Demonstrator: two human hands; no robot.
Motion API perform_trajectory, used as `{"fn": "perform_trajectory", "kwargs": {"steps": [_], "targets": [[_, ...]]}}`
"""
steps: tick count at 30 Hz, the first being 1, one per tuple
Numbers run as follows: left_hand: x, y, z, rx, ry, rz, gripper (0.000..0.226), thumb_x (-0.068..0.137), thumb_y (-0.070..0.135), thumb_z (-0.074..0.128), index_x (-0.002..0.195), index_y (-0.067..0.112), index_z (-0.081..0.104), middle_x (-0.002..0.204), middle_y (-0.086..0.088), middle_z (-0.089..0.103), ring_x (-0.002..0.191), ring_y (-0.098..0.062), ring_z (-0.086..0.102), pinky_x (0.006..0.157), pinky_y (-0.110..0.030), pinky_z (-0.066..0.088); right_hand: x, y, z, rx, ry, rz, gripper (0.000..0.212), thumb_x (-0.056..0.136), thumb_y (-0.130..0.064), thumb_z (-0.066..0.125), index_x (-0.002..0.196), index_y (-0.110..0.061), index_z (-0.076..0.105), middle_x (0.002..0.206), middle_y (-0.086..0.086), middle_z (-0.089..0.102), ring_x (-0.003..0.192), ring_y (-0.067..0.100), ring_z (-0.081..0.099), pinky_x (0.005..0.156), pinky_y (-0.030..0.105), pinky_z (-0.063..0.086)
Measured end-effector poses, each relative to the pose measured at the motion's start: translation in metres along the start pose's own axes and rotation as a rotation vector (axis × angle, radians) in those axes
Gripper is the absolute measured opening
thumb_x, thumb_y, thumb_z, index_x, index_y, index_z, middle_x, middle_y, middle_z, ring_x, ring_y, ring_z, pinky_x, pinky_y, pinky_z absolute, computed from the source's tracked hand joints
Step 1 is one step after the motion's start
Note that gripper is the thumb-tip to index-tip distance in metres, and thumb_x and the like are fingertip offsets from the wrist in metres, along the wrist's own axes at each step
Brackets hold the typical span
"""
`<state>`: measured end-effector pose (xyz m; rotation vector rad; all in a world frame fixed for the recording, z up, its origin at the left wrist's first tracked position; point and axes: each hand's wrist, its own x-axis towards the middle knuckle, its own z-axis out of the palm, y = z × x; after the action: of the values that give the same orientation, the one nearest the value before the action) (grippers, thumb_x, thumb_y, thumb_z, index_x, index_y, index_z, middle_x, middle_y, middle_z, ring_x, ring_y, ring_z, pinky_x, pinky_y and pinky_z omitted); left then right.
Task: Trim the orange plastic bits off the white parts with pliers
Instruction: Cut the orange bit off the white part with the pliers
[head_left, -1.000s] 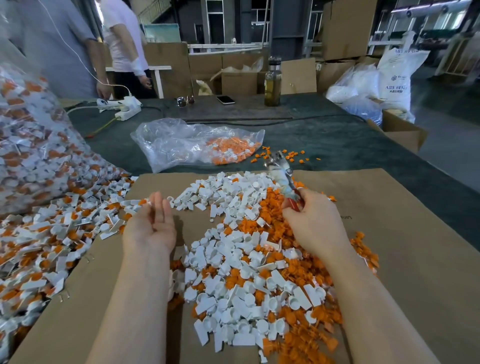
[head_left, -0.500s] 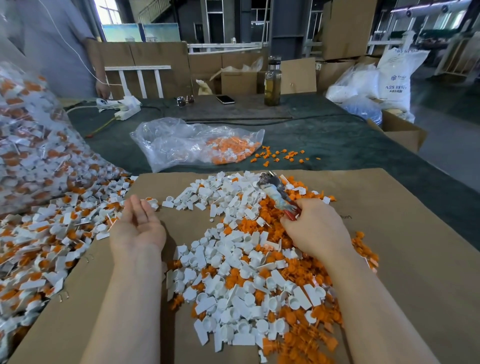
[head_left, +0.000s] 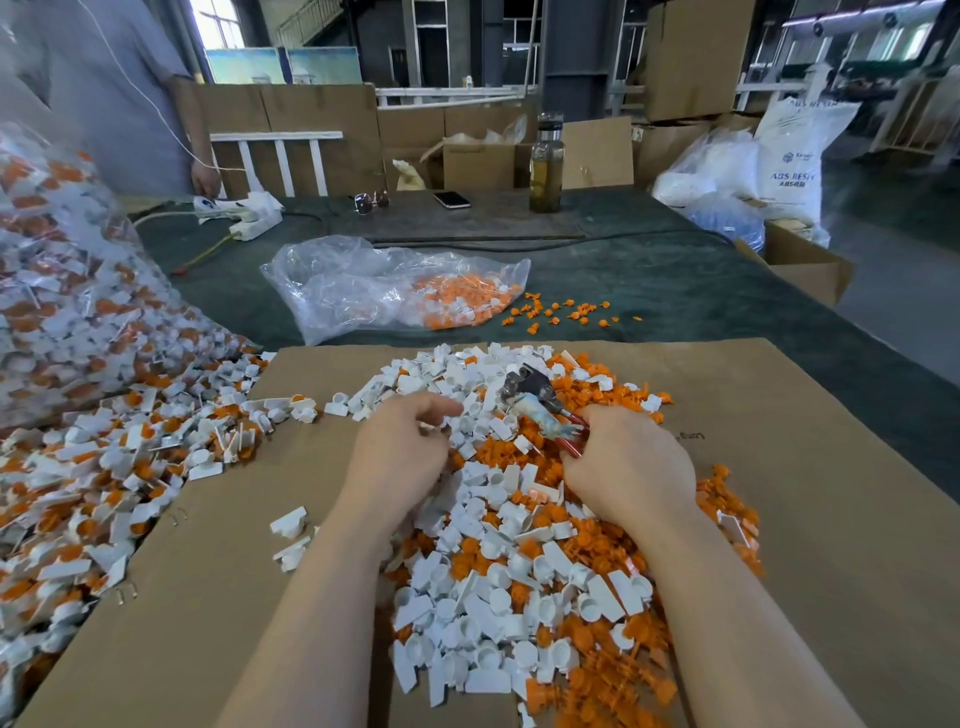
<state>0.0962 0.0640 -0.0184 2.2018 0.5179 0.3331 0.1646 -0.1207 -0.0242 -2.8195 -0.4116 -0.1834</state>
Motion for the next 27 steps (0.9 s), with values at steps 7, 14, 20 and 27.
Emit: {"fn": "perform_trajectory", "kwargs": {"steps": [7, 14, 20, 27], "targets": [[-0.0007, -0.0022, 0.0046, 0.2, -0.08, 0.021, 0.034, 0.09, 0.008, 0.056, 0.112, 0.034, 0.061, 0.104, 0.004, 0.064, 0.083, -0.019, 0.069, 0.078, -0.041, 0.06, -0.0013, -0.0003, -0.0001, 0.014, 0.057, 0.02, 0.013, 0.086, -0.039, 0.062, 0.082, -0.029, 0.053, 0.069, -0.011, 0.051, 0.057, 0.005, 0.047, 0.043, 0.021, 0.031], [-0.001, -0.0009, 0.0068, 0.183, -0.009, 0.021, 0.024, 0.093, 0.011, 0.055, 0.099, 0.034, 0.057, 0.093, 0.008, 0.066, 0.072, -0.018, 0.069, 0.069, -0.042, 0.061, -0.0001, -0.0035, -0.0004, 0.124, 0.184, 0.05, 0.018, 0.089, -0.041, 0.061, 0.084, -0.031, 0.047, 0.065, -0.015, 0.045, 0.056, 0.005, 0.045, 0.043, 0.02, 0.035], [0.0003, -0.0011, 0.0036, 0.145, -0.016, 0.014, 0.023, 0.089, 0.012, 0.06, 0.099, 0.033, 0.059, 0.094, 0.011, 0.062, 0.079, -0.008, 0.061, 0.073, -0.036, 0.058, 0.0022, -0.002, -0.0023, 0.231, 0.239, 0.071, 0.018, 0.091, -0.04, 0.059, 0.101, -0.024, 0.061, 0.064, -0.017, 0.041, 0.054, 0.002, 0.041, 0.043, 0.019, 0.029], [0.0018, -0.0026, 0.0055, 0.122, -0.08, -0.039, 0.037, 0.09, 0.006, 0.059, 0.114, 0.032, 0.066, 0.099, 0.003, 0.068, 0.079, -0.019, 0.068, 0.077, -0.038, 0.061, 0.0012, -0.0057, -0.0035, 0.263, 0.23, 0.047, 0.018, 0.091, -0.039, 0.059, 0.101, -0.024, 0.062, 0.066, -0.017, 0.044, 0.057, 0.002, 0.048, 0.044, 0.02, 0.036]]}}
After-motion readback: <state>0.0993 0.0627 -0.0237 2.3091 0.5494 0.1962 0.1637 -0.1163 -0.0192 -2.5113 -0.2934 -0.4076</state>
